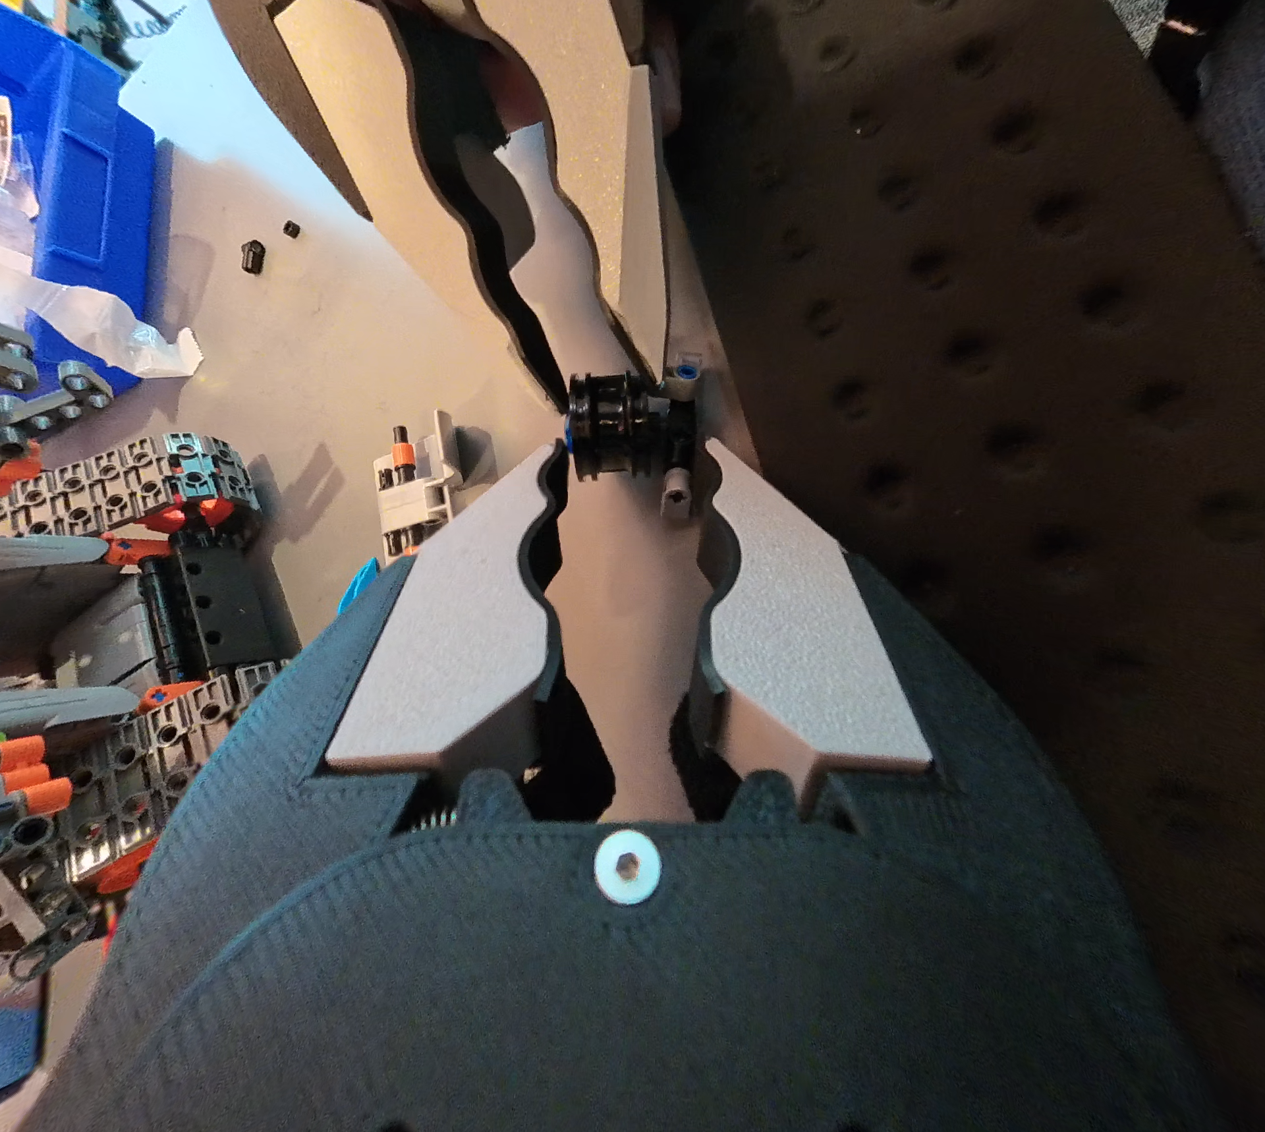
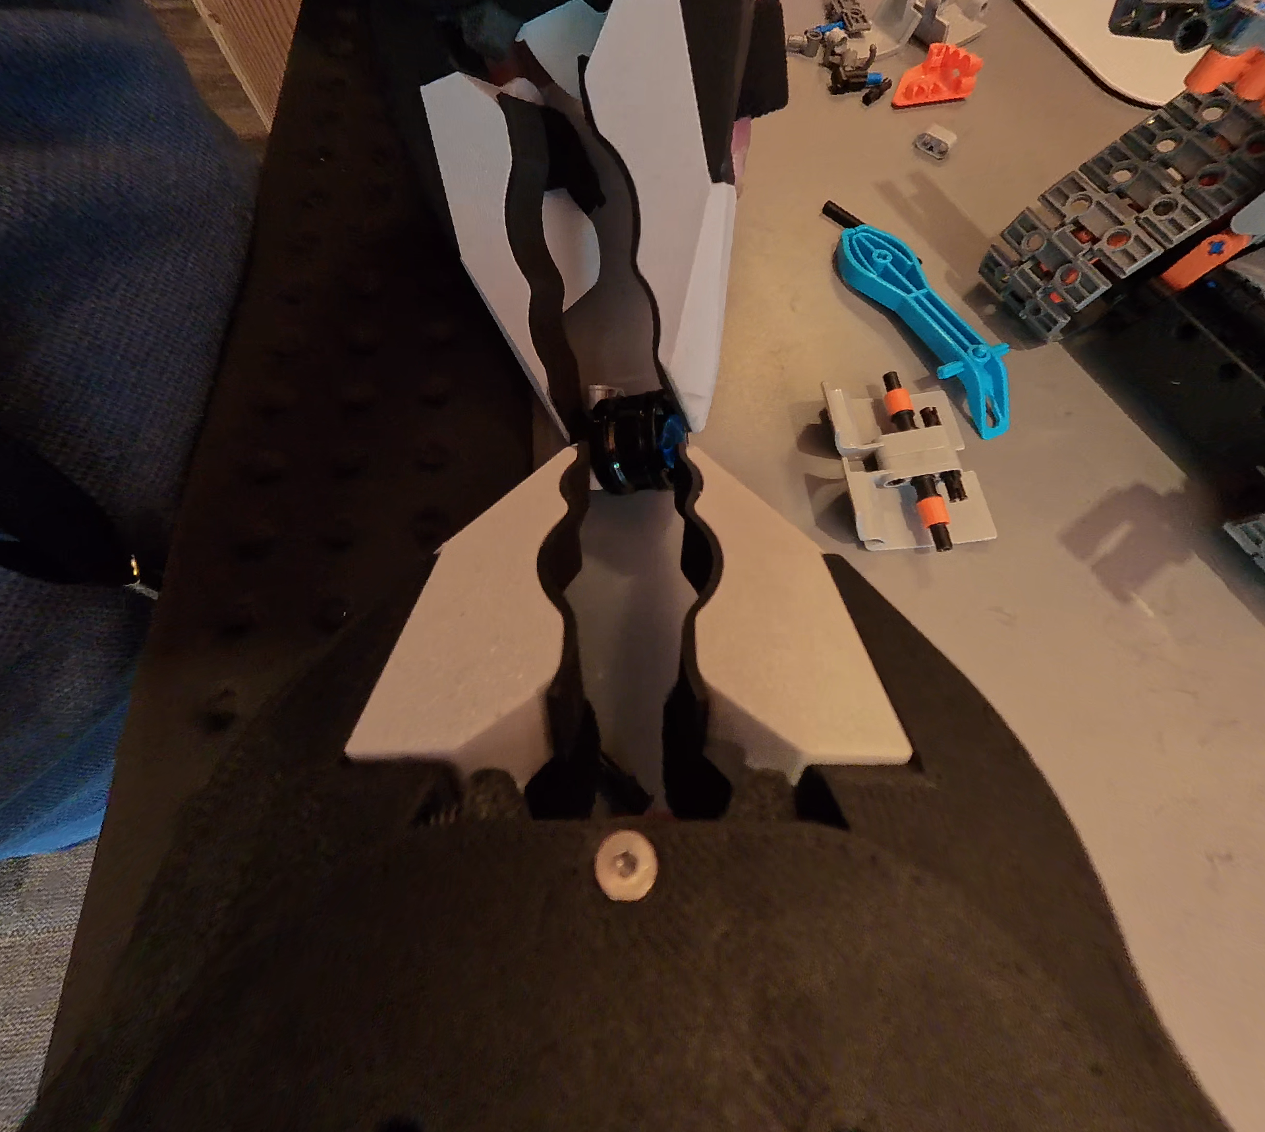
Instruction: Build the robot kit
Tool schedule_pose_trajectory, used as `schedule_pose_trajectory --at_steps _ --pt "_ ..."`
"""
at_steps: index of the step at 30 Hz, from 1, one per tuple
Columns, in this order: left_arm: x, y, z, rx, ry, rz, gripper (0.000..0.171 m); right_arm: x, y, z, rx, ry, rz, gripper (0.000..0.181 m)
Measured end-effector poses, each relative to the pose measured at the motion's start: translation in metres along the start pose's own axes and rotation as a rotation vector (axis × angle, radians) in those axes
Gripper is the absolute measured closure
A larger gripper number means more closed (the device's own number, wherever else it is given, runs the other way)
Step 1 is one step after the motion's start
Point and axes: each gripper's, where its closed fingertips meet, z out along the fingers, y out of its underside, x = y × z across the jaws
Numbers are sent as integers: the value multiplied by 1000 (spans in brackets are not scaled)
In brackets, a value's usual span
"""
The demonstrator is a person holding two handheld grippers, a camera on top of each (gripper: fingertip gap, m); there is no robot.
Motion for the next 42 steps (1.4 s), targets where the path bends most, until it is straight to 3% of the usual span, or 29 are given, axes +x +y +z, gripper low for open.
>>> schedule_pose_trajectory --at_steps 25,35,42 --pt "2 0 0 -12 3 16 141 -2 -3 3 11 11 -67 159" --pt "1 0 2 24 53 -65 134 3 1 1 1 16 -31 147" --pt "1 0 1 42 77 -107 135 0 4 1 -16 -7 -38 155"
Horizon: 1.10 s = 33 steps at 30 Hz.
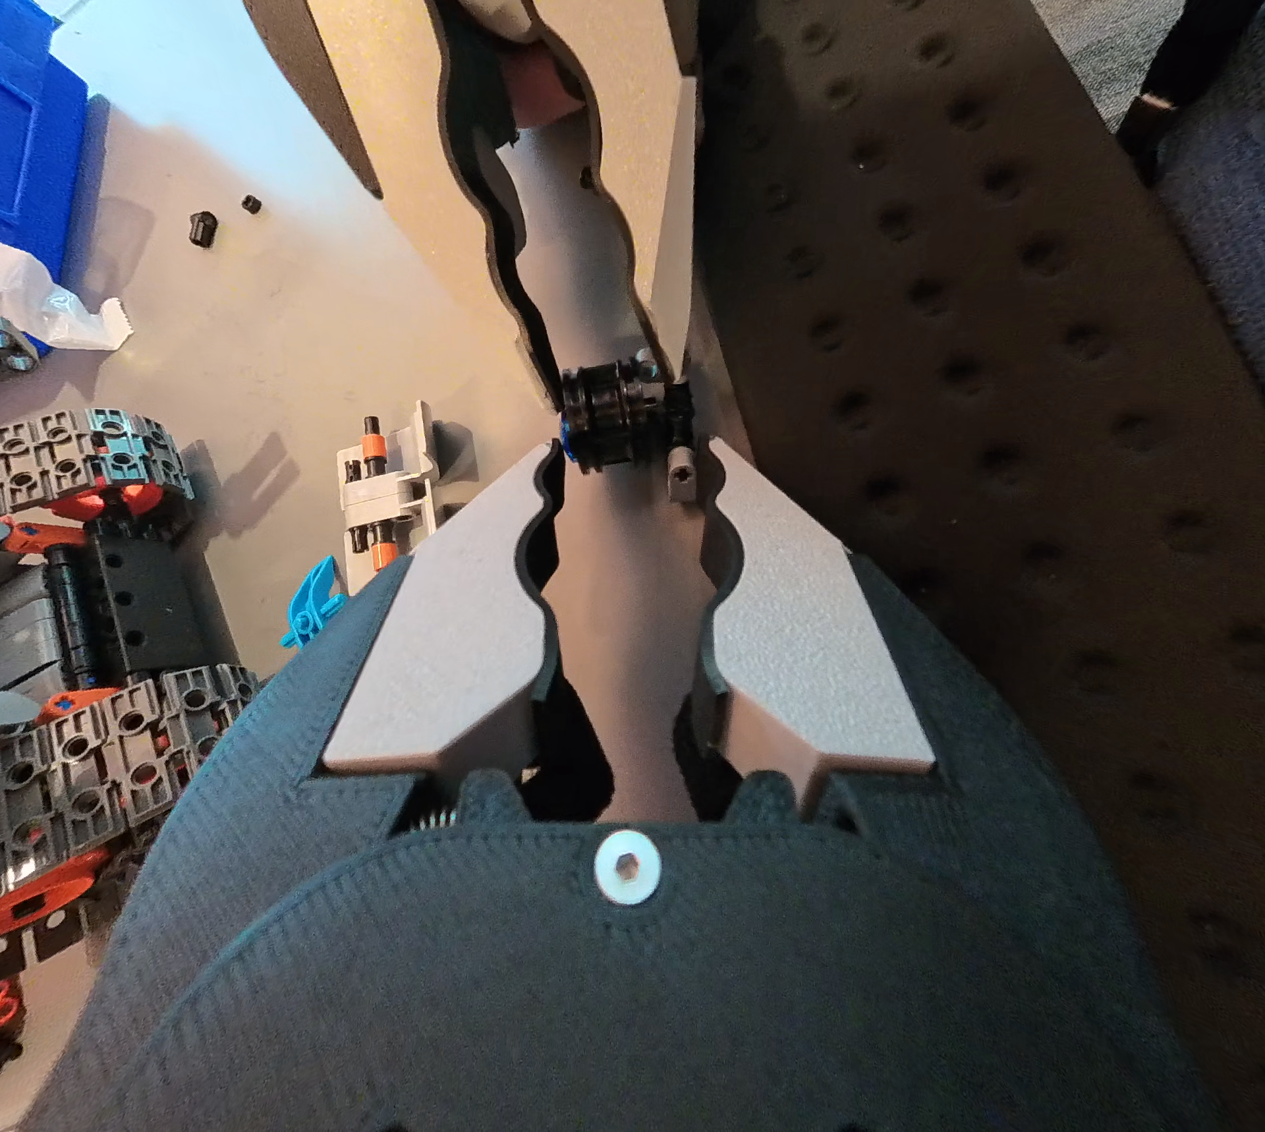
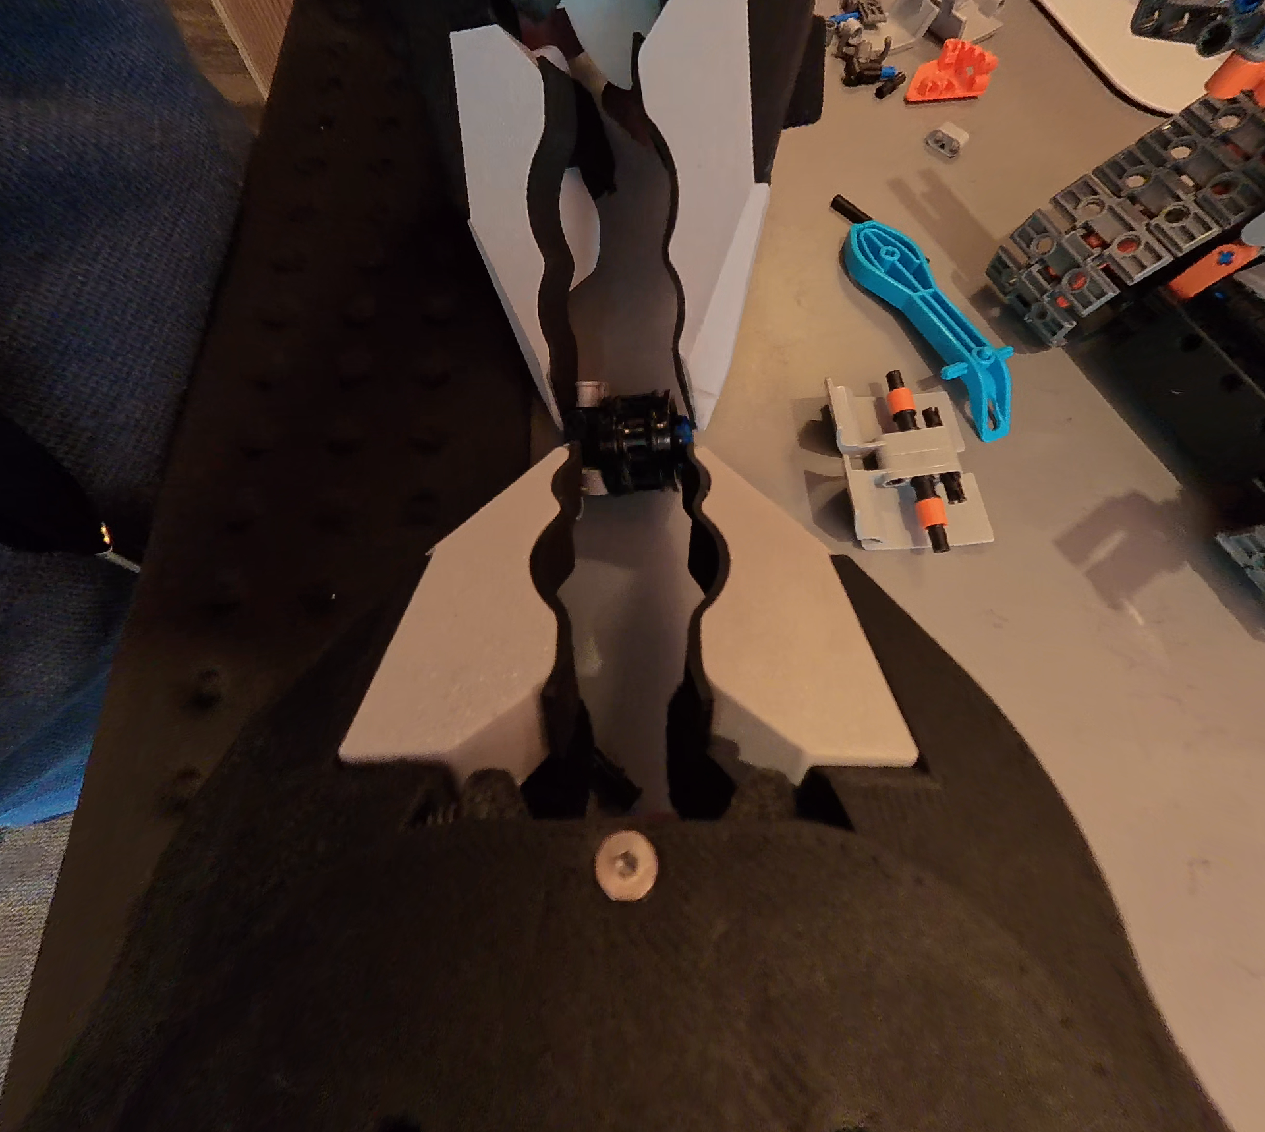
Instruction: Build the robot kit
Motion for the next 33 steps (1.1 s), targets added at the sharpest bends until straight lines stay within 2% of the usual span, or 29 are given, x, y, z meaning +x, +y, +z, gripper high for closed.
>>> schedule_pose_trajectory --at_steps 5,7,33 --pt "2 1 1 -3 20 -17 135 0 1 1 -8 -4 7 151" --pt "3 1 2 -1 37 -33 135 1 3 2 -23 -3 15 143" --pt "6 0 5 13 68 -74 140 1 0 -3 11 12 -22 151"
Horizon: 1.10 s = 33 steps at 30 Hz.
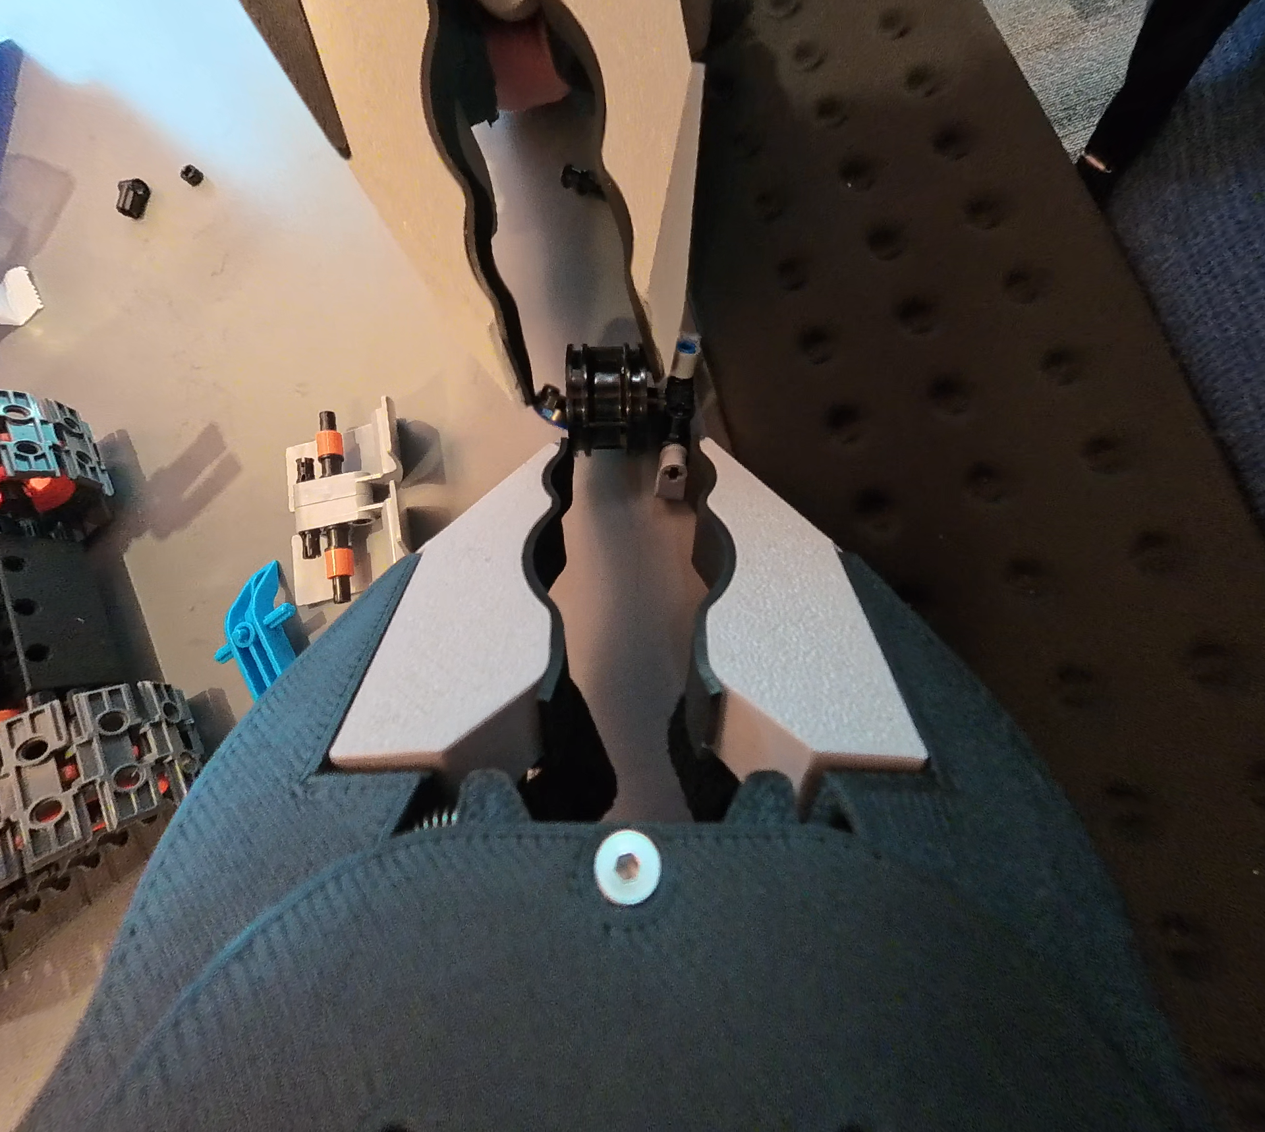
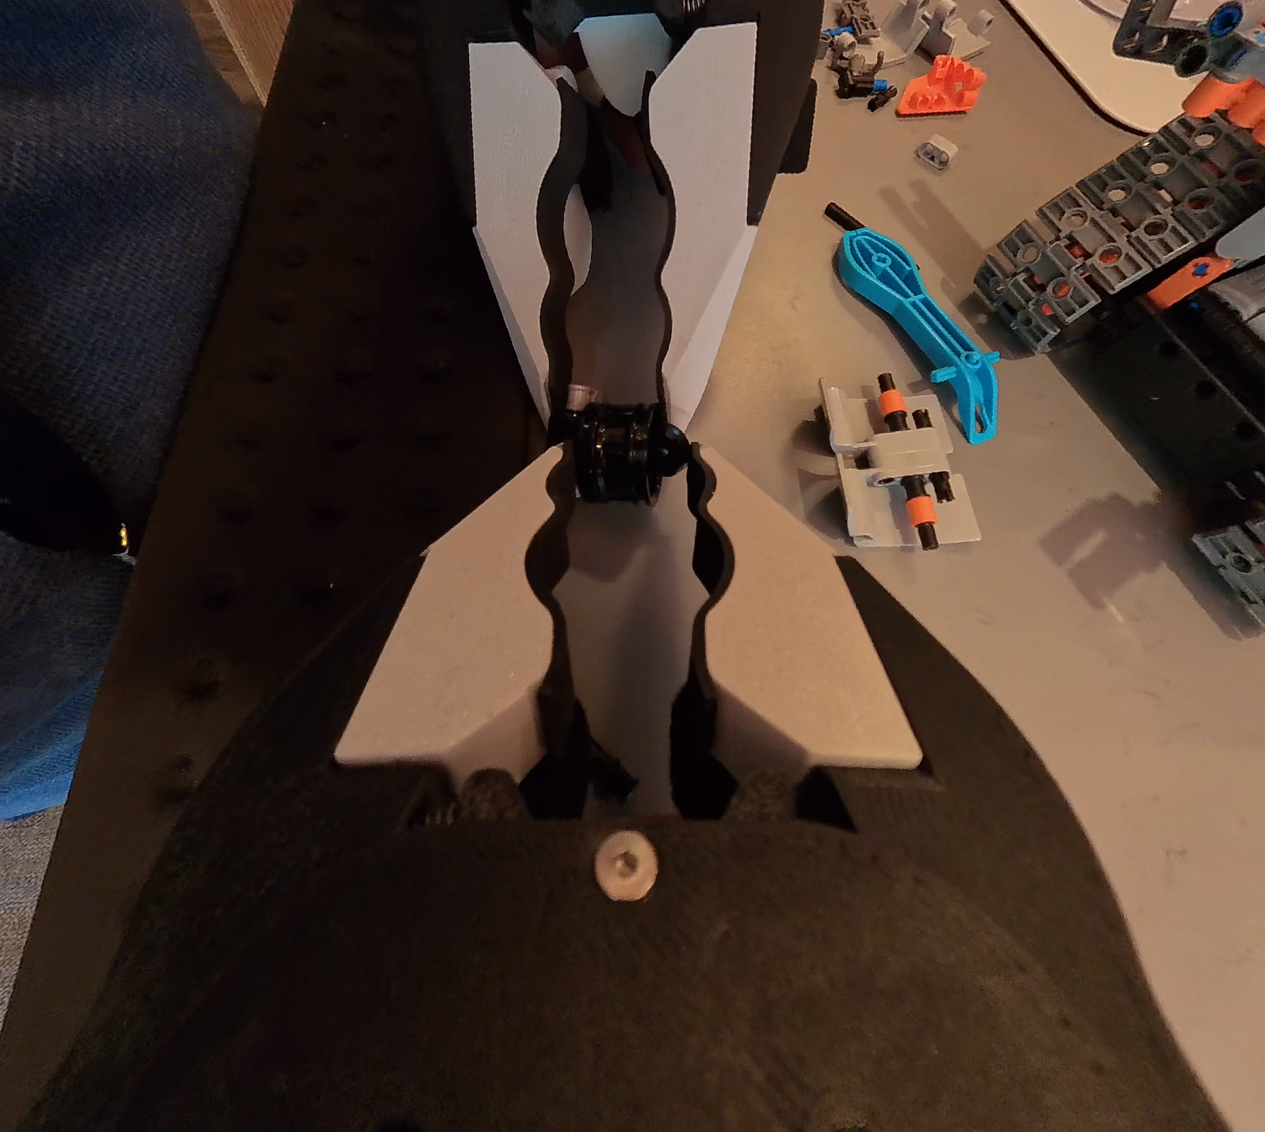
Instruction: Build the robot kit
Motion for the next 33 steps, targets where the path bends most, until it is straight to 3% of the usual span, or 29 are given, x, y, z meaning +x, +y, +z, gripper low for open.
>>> schedule_pose_trajectory --at_steps 2,5,14,20,33 --pt "-2 1 0 -3 -8 -1 140 -4 -1 -2 11 -20 -8 163" --pt "-2 0 0 1 -7 0 141 -4 0 -2 7 -22 -10 162" --pt "1 2 -3 -2 41 -15 140 7 1 -6 18 -51 105 144" --pt "6 7 -8 -12 88 -21 140 9 4 -12 20 -132 164 148" --pt "3 16 -15 -20 161 -169 121 0 12 2 -83 -220 138 134"
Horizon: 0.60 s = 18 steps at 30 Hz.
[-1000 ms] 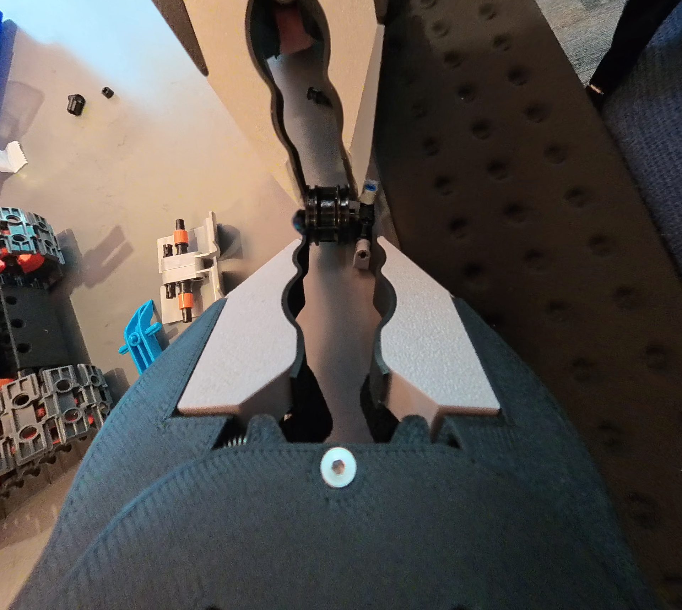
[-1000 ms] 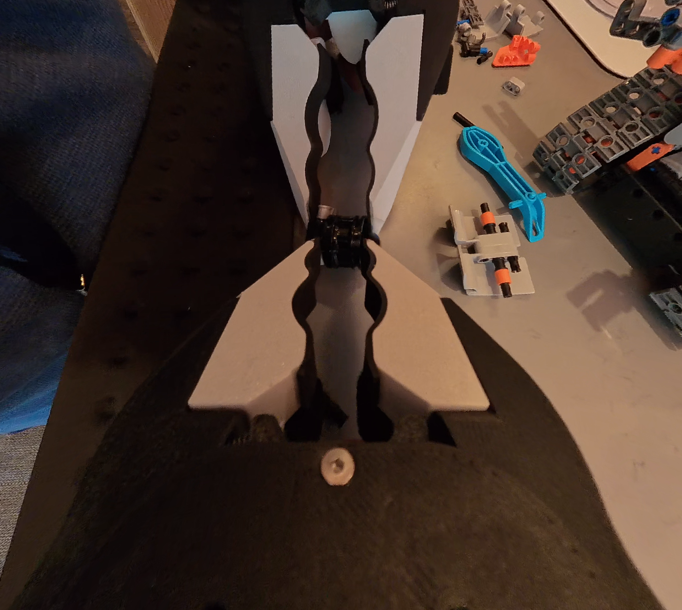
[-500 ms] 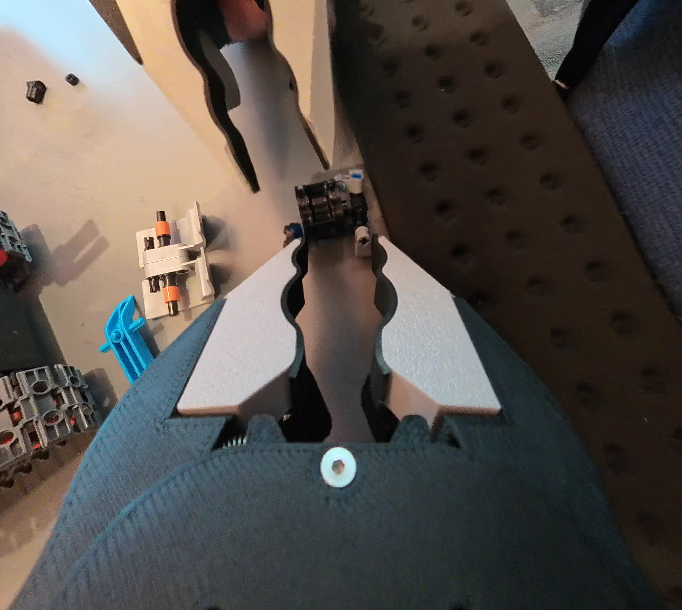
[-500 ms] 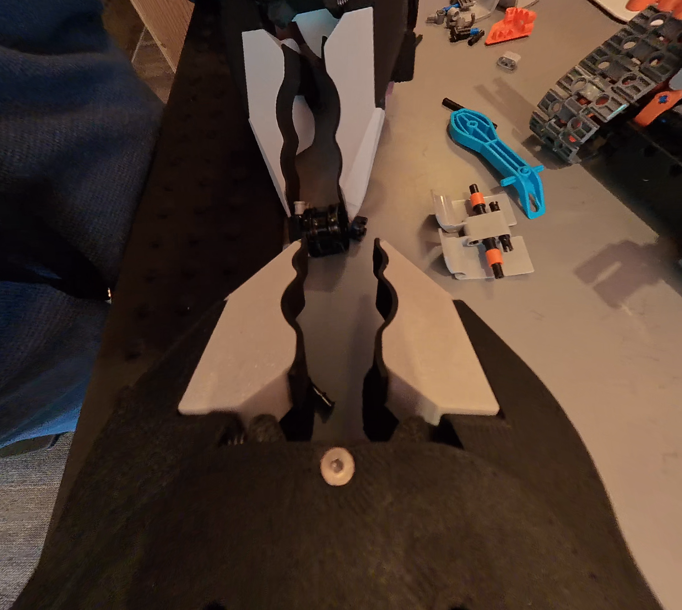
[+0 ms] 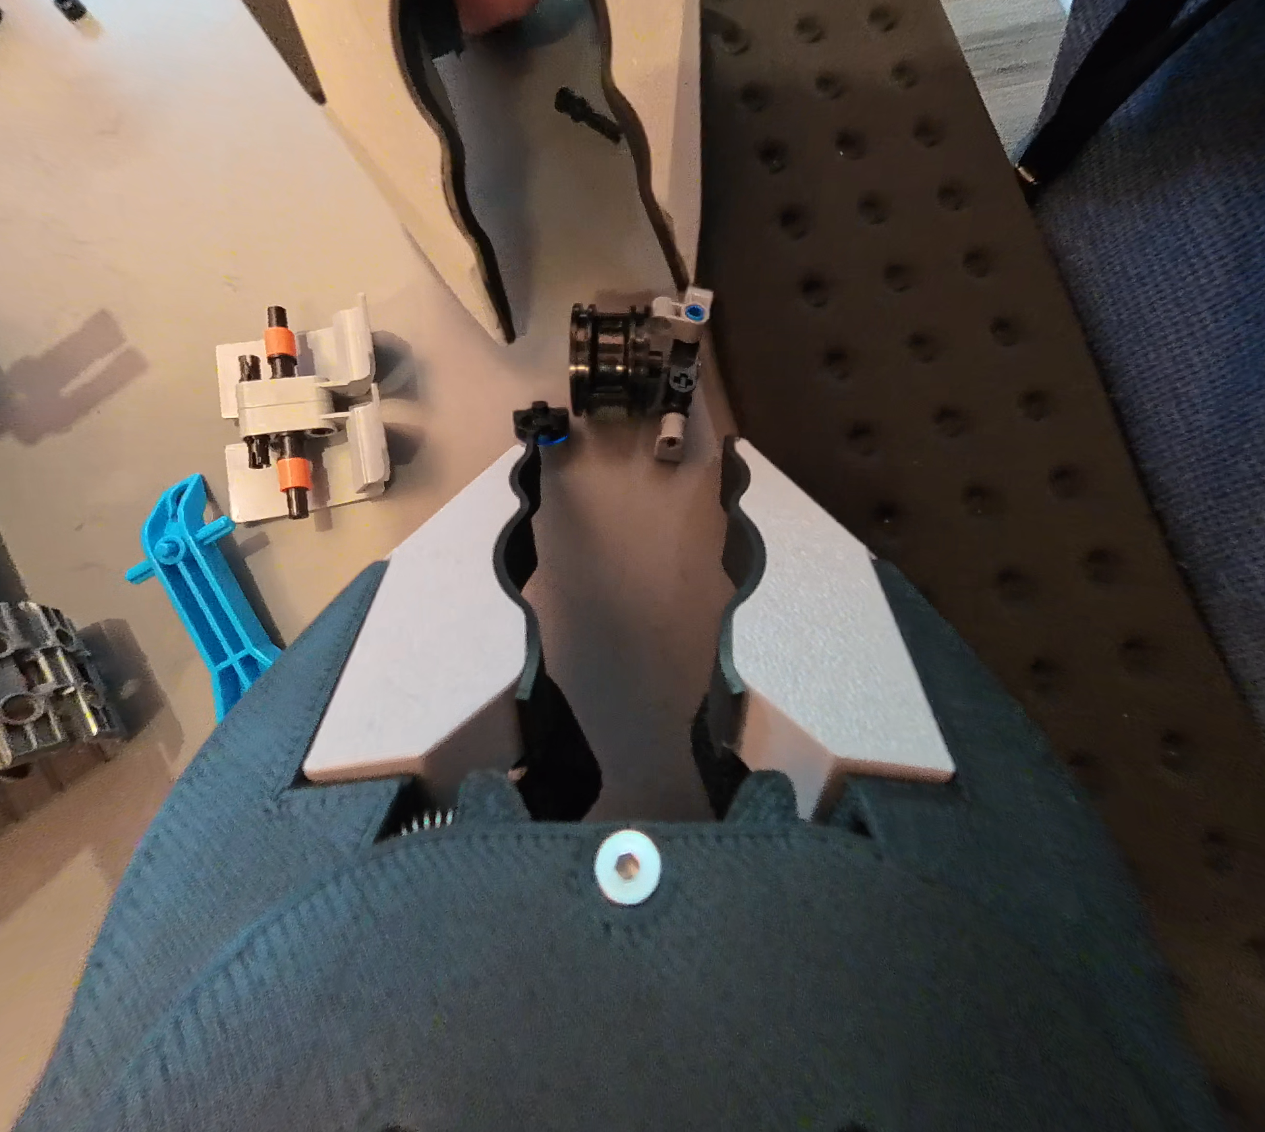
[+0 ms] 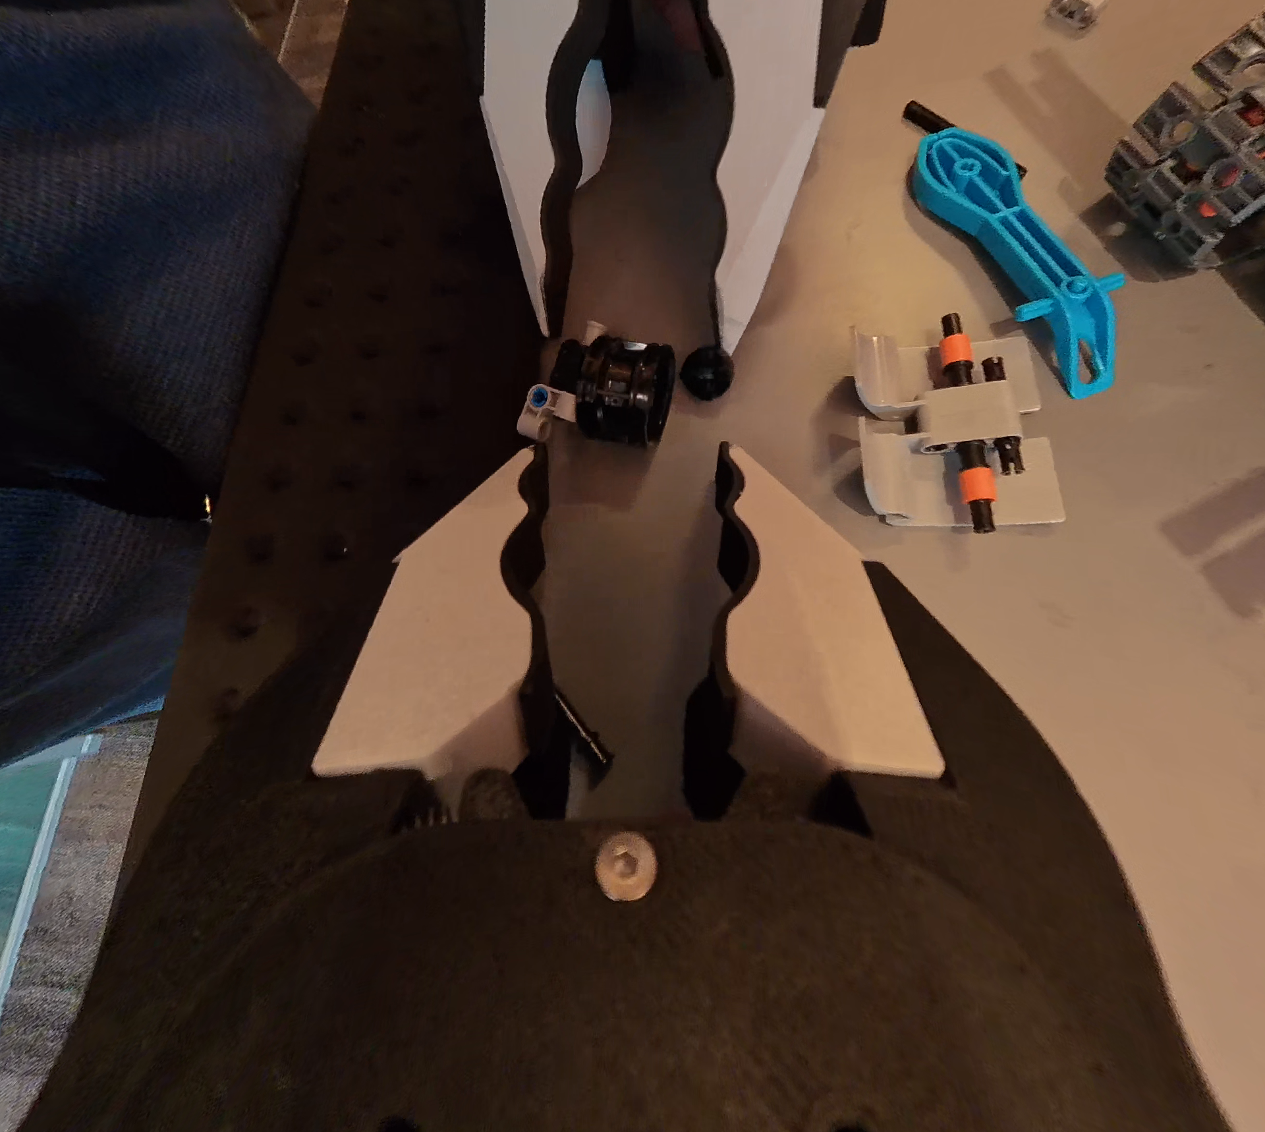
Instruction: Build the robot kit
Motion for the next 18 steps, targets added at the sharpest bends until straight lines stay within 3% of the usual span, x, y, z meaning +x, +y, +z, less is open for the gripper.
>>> schedule_pose_trajectory --at_steps 12,16,18 --pt "2 -1 0 27 74 -101 120 -8 -2 0 10 -42 -31 141" --pt "-8 2 -4 -2 -20 -55 114 -5 -8 -4 51 4 -29 141" --pt "-2 -2 -1 7 -16 -26 124 -15 -11 -3 59 -11 -31 138"
